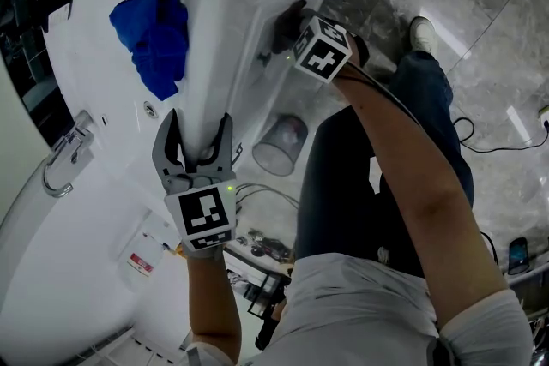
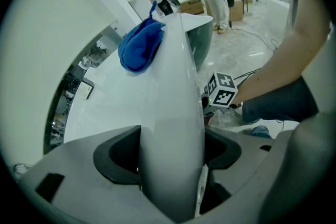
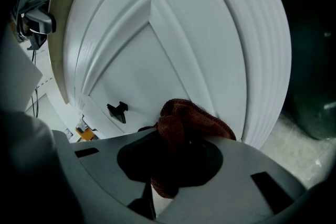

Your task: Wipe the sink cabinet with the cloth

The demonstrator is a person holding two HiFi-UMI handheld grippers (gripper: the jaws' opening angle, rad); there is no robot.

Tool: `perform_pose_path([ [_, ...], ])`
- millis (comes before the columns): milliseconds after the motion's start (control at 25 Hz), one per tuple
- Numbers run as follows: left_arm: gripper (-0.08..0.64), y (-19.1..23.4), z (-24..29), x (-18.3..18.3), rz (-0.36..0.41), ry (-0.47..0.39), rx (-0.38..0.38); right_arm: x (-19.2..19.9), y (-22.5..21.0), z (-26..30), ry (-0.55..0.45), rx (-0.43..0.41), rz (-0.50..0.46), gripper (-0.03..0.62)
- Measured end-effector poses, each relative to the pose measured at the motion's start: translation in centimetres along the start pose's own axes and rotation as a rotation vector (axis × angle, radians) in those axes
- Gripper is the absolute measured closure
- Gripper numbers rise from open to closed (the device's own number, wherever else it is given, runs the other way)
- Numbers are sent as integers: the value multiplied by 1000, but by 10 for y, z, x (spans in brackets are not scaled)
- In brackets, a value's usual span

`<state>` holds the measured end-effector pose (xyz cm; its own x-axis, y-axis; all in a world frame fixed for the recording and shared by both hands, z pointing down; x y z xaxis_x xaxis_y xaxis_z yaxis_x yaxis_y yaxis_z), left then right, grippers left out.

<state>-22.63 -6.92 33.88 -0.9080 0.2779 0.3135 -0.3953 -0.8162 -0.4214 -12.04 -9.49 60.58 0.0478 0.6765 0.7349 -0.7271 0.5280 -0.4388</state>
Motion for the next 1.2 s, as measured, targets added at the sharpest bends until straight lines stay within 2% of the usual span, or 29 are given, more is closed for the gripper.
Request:
perform_pose_path([
  [240,249,0,0,1,0,0,-1,14,-13,-8,18,62,79,522],
  [400,249,-1,0,-1,1,-1,-2,12,-22,-4,16,77,85,522],
  [840,249,-2,0,0,19,9,-24,40,-19,28,116,63,61,522],
  [1200,249,-1,1,1,16,9,-23,36,3,31,118,29,58,522],
])
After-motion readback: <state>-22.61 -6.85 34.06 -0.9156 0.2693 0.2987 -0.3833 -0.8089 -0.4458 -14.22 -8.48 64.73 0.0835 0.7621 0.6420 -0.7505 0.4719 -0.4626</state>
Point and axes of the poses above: the fingertips, and each gripper's own axes: z forward along the fingers, y to its left, x out of its underside, the point moved 7 cm from there along -z, backward along the fingers, and after that the axes turned 4 degrees about -y, right-handed, at the moved point
